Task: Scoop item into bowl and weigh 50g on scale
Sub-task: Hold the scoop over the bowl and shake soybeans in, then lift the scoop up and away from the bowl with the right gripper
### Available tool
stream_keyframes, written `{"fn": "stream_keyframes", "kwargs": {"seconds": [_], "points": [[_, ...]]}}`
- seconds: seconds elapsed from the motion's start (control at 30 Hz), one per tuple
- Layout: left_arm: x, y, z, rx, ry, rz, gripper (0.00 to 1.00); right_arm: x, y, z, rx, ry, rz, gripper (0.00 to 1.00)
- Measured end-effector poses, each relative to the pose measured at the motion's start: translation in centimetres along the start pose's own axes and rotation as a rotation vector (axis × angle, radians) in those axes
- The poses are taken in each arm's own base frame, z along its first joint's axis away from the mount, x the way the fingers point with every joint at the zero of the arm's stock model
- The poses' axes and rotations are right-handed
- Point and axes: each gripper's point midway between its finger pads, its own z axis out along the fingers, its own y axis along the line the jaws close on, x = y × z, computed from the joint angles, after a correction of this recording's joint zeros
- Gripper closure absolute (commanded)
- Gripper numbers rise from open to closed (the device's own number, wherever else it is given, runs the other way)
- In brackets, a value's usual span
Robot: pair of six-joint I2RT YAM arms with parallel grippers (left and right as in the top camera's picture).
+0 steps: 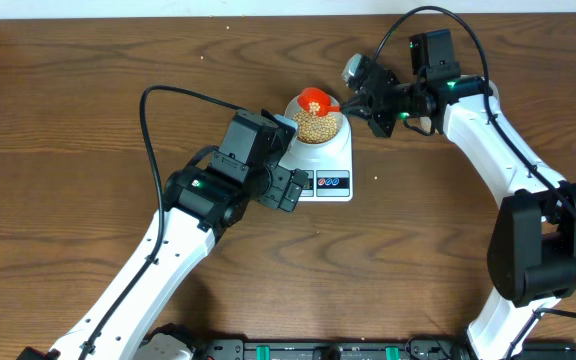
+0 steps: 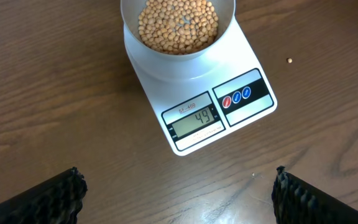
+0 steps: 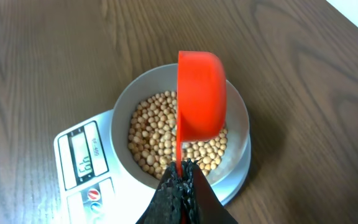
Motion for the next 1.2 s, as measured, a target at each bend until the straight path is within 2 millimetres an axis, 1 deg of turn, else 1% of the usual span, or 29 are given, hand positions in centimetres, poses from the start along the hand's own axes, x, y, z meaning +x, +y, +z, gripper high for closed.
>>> {"fn": "stream_keyframes", "kwargs": {"seconds": [0.27, 0.53, 0.7, 0.8, 1.0, 1.2], "points": [[0.0, 0.0, 0.0, 0.000, 0.000, 0.000, 0.02, -0.1, -0.2, 0.1, 0.010, 0.000, -0.021, 0.99], [0.0, 0.0, 0.0, 0.000, 0.000, 0.000, 0.02, -1.1, 1.2, 0.0, -0.073, -0.054, 0.123, 0.99], [0.0, 0.0, 0.0, 0.000, 0.000, 0.000, 0.02, -1.4, 1.8, -0.3, -0.115, -0.080, 0.202, 0.99], [0.0, 0.0, 0.0, 0.000, 0.000, 0.000, 0.02, -1.5, 1.7, -0.8, -0.137, -0.101, 0.235, 0.99], [0.0, 0.0, 0.0, 0.000, 0.000, 0.000, 0.02, -1.4, 1.1, -1.8, -0.146, -0.130, 0.286, 0.99], [0.0, 0.0, 0.0, 0.000, 0.000, 0.000, 0.02, -1.6, 1.2, -1.8, -0.158, -0.137, 0.296, 0.99]]}}
